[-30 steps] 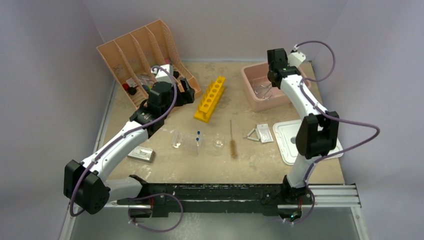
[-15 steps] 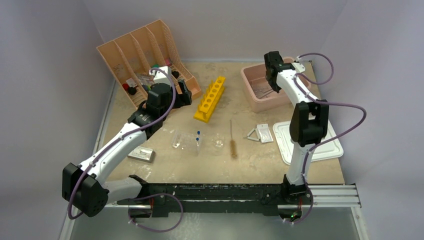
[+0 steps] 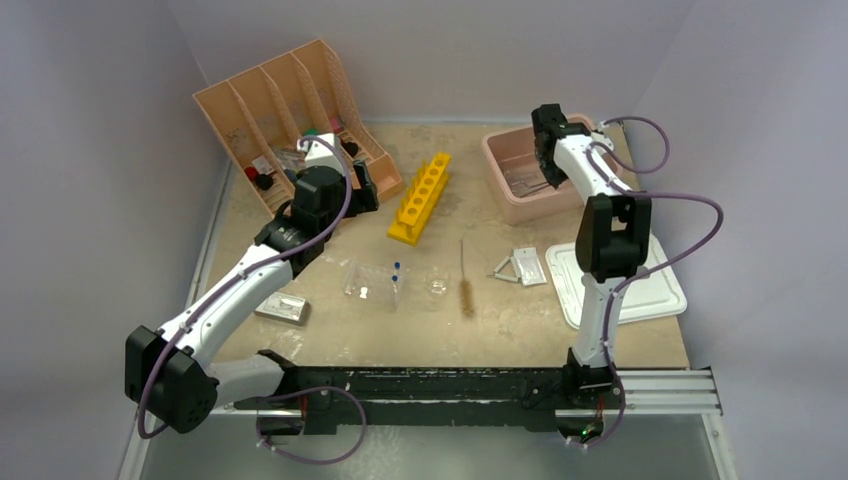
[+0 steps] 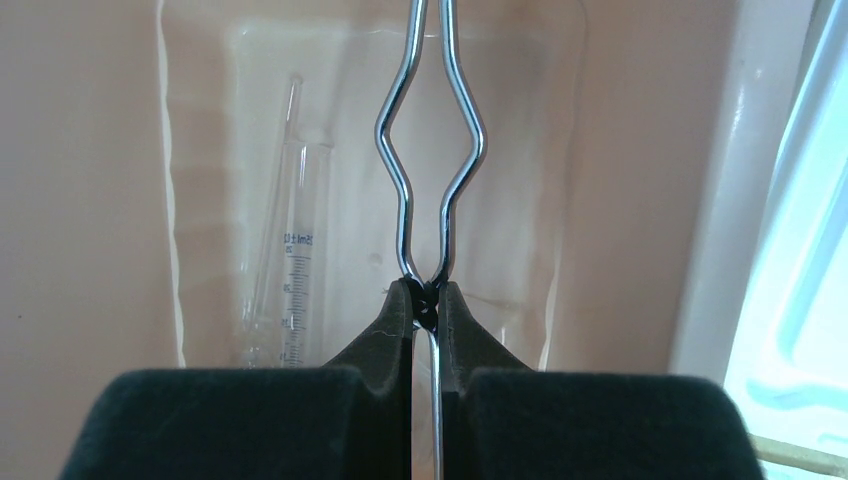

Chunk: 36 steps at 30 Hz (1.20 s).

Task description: Organize the chemistry lab equipment

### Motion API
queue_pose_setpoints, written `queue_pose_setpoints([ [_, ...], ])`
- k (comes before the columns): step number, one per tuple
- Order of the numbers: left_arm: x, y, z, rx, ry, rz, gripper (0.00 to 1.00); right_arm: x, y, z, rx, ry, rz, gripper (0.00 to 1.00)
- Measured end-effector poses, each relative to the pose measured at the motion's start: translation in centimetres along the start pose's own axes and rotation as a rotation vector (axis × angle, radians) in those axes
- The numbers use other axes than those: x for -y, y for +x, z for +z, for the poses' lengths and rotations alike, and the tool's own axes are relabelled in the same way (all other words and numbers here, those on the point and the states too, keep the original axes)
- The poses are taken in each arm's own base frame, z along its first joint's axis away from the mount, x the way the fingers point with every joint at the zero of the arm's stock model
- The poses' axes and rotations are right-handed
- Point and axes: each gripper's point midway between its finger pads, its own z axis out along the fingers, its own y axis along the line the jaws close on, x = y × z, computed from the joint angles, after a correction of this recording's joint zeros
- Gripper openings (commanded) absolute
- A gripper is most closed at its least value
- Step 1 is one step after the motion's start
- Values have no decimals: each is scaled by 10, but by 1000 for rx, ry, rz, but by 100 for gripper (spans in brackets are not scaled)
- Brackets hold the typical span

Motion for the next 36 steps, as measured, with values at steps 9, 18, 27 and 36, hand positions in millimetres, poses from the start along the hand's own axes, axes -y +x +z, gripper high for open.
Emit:
queue_pose_setpoints([
  [9, -6, 2, 2, -8, -22, 12, 82, -3, 20, 23, -22, 45, 8, 9],
  [18, -8, 5, 5, -16, -31, 13, 82, -2, 16, 21, -14, 51, -4, 44],
  [27, -5, 7, 6, -27, -14, 5, 82, -25, -25, -17, 43, -97, -52, 56],
  [36, 0, 9, 6, -38, 11, -10, 82, -45, -65, -104, 83, -466, -294, 57],
])
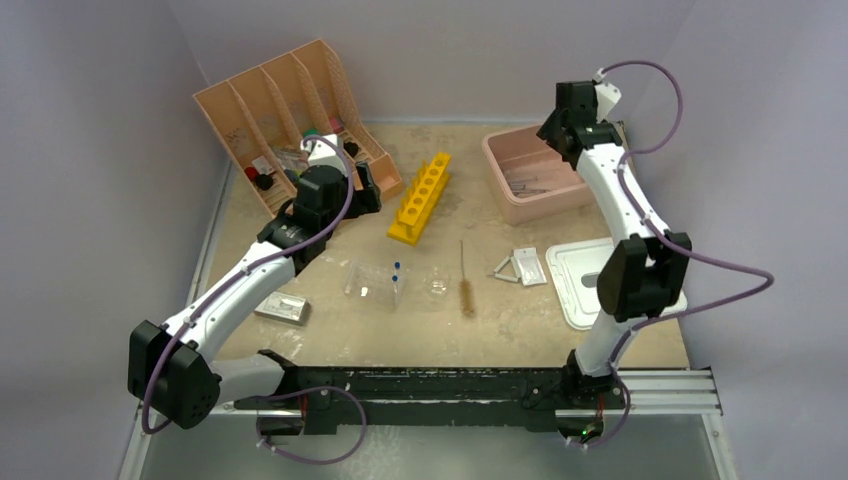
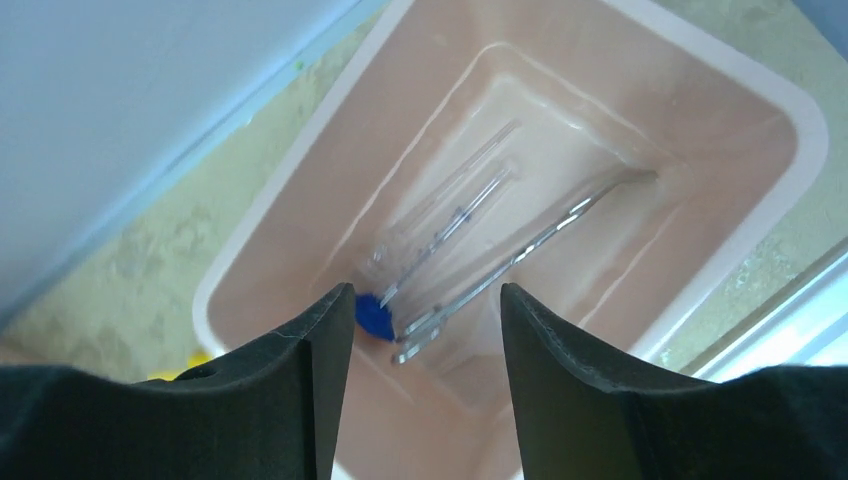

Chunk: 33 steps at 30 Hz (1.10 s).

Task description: Organize the chemistry lab equipment

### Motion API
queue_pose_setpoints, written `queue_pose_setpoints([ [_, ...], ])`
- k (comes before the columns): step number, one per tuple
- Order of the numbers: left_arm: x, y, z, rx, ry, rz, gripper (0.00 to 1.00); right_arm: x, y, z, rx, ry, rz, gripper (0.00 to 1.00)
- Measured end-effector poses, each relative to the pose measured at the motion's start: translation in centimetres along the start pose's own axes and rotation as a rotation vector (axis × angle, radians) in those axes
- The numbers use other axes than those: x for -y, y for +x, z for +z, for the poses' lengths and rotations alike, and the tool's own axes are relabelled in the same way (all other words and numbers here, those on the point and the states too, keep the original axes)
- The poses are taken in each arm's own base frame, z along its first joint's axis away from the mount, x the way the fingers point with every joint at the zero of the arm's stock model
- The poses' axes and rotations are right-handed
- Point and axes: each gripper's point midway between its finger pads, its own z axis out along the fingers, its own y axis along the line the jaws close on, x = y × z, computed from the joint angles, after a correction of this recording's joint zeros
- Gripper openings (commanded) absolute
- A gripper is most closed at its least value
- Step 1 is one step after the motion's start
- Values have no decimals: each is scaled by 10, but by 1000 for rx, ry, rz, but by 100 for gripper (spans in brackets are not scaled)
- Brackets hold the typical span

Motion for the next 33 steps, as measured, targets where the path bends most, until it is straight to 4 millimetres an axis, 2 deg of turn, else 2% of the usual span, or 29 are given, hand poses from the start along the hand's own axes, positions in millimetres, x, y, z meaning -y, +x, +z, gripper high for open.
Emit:
queue_pose_setpoints([
  [3, 2, -1, 0, 2, 8, -9, 82, -7, 8, -22, -14, -92, -117, 59],
  [5, 3, -1, 0, 3, 10, -16, 82, -18, 20, -42, -33, -179, -214, 61],
  [9, 5, -2, 0, 5, 18, -22, 81, -55, 60, -95, -98, -473, -402, 63],
  [12, 5, -2, 0, 4, 22, -22, 81, -68, 97, -131, -167, -677, -488, 64],
  [14, 5, -2, -1, 7, 23, -25, 81, -67, 116, -144, -211, -747, -525, 63],
  [16, 4, -3, -3, 17, 24, -33, 81, -65, 134, -149, -255, -780, -549, 57],
  [18, 3, -4, -6, 24, 21, -46, 81, -64, 150, -154, -296, -800, -567, 47],
  [20, 3, -5, -7, 28, 21, -57, 81, -63, 163, -157, -323, -802, -577, 43],
  [23, 3, -5, -7, 30, 18, -63, 81, -56, 190, -160, -374, -779, -589, 42],
  [27, 2, -6, -7, 34, 10, -78, 81, -49, 227, -158, -435, -702, -609, 46],
  [30, 1, -7, -8, 37, 8, -79, 81, -43, 256, -146, -472, -597, -631, 46],
  [33, 1, -8, -8, 39, 6, -82, 81, -28, 286, -130, -536, -468, -644, 46],
])
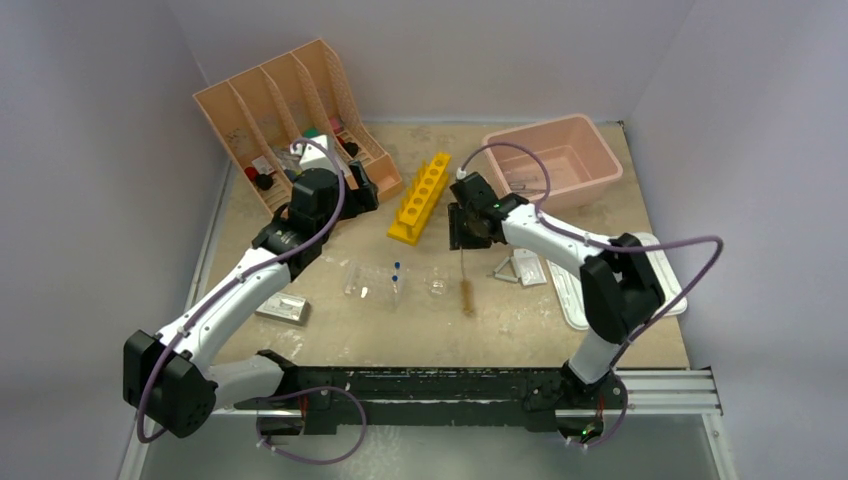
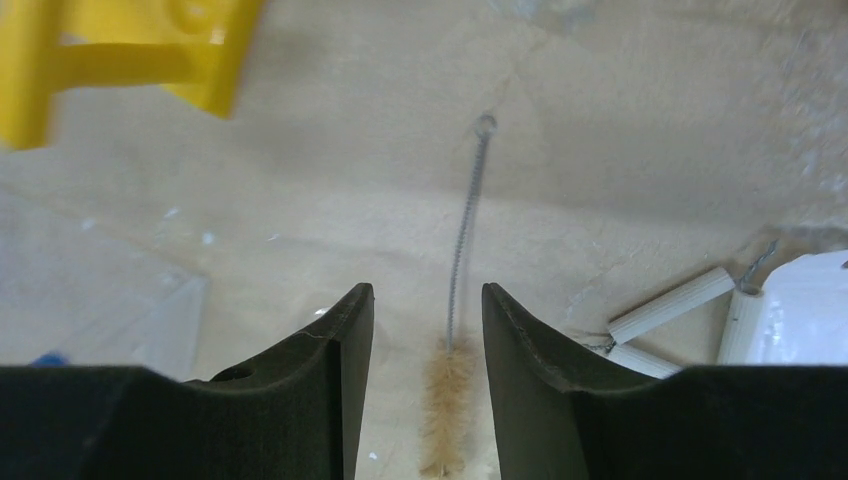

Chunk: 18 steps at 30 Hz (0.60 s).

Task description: Organize the chemistry lab equipment

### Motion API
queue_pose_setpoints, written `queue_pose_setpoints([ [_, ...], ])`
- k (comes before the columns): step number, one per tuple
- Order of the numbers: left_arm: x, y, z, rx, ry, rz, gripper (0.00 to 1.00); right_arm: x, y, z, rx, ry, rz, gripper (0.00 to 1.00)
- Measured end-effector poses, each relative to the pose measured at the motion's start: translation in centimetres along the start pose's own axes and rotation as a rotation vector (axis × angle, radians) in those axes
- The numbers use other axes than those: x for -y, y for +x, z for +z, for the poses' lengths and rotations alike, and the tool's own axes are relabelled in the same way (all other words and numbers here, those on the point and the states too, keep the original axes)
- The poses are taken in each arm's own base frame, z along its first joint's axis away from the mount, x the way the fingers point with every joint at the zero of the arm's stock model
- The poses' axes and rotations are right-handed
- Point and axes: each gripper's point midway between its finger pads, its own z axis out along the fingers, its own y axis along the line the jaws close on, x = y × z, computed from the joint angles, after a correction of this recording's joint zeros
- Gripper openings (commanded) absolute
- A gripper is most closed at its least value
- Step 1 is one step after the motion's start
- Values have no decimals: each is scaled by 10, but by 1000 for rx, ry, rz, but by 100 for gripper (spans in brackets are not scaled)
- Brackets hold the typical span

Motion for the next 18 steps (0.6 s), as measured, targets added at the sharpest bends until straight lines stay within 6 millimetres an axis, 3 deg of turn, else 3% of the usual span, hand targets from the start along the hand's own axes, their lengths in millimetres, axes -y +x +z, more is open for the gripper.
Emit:
queue_pose_setpoints([
  [3, 0, -1, -1, 4, -1, -2, 81, 13, 24, 22, -71, 75, 54, 45],
  [6, -1, -2, -2, 6, -6, -1, 81, 23, 44, 29, -120, 108, 84, 44],
  [11, -2, -3, -3, 10, -11, -2, 81, 24, 51, 39, -154, 129, 98, 43],
  [18, -7, 4, -2, -5, -21, 4, 81, 23, 55, 52, -203, 160, 97, 19],
])
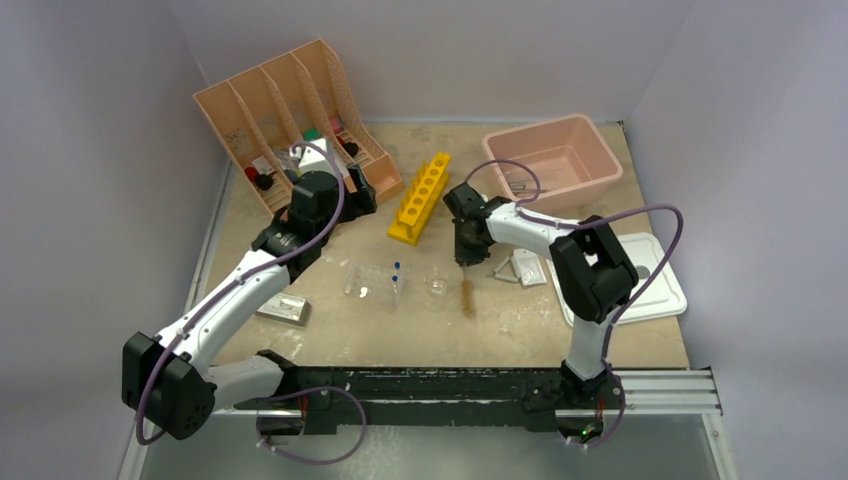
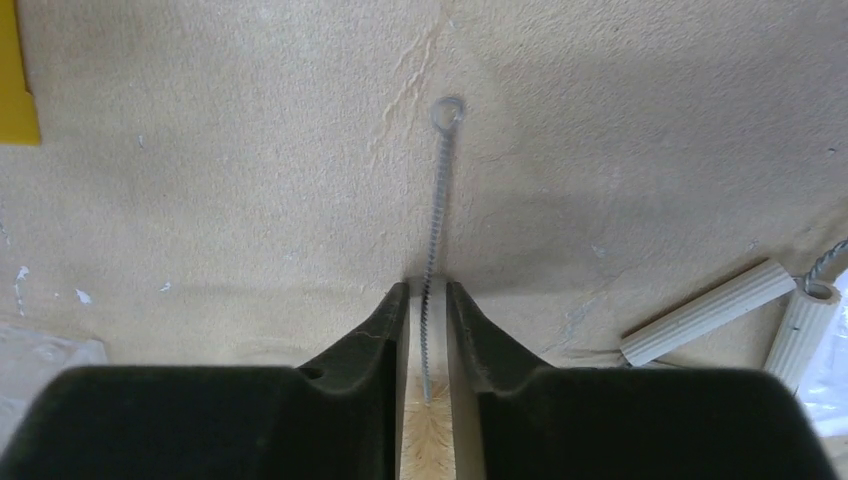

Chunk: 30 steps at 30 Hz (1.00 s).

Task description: Organize the chemistry lab equipment

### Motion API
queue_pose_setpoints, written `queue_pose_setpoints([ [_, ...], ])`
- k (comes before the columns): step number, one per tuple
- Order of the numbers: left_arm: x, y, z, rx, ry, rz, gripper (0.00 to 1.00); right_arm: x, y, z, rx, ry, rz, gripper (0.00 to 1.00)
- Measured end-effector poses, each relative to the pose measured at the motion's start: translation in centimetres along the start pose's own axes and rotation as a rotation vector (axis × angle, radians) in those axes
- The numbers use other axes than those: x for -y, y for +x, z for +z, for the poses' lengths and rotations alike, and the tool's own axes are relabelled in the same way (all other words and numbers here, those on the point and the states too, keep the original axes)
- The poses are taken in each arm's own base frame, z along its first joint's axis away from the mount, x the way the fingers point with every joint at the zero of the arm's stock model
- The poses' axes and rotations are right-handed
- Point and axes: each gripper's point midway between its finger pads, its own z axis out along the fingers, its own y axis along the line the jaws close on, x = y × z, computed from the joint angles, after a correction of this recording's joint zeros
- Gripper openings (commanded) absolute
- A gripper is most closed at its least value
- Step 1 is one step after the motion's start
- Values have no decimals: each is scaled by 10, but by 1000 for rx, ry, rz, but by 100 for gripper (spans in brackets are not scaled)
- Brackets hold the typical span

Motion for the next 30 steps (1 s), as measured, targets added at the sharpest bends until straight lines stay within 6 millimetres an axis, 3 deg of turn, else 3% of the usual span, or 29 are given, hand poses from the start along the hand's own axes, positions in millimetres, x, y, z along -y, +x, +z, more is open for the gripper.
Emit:
queue_pose_setpoints([
  [2, 0, 0, 0, 0, -1, 0, 81, 0, 0, 0, -4, 7, 7, 15],
  [5, 0, -1, -1, 3, 0, -1, 81, 1, 0, 0, -6, 22, 14, 1],
  [12, 1, -1, -1, 1, 4, -5, 81, 6, -2, 0, 6, 69, 37, 0],
  [16, 6, 0, -2, -6, 30, -26, 81, 7, -11, -12, 47, 65, 29, 0],
  [21, 16, 0, -1, -13, 69, -65, 80, -7, -52, -71, 217, -42, 17, 0],
  [26, 22, -2, -1, -7, 93, -88, 80, -24, -116, -157, 455, -177, 49, 0],
  [30, 22, -3, -1, -5, 94, -89, 80, -10, -164, -213, 602, -222, 127, 0],
])
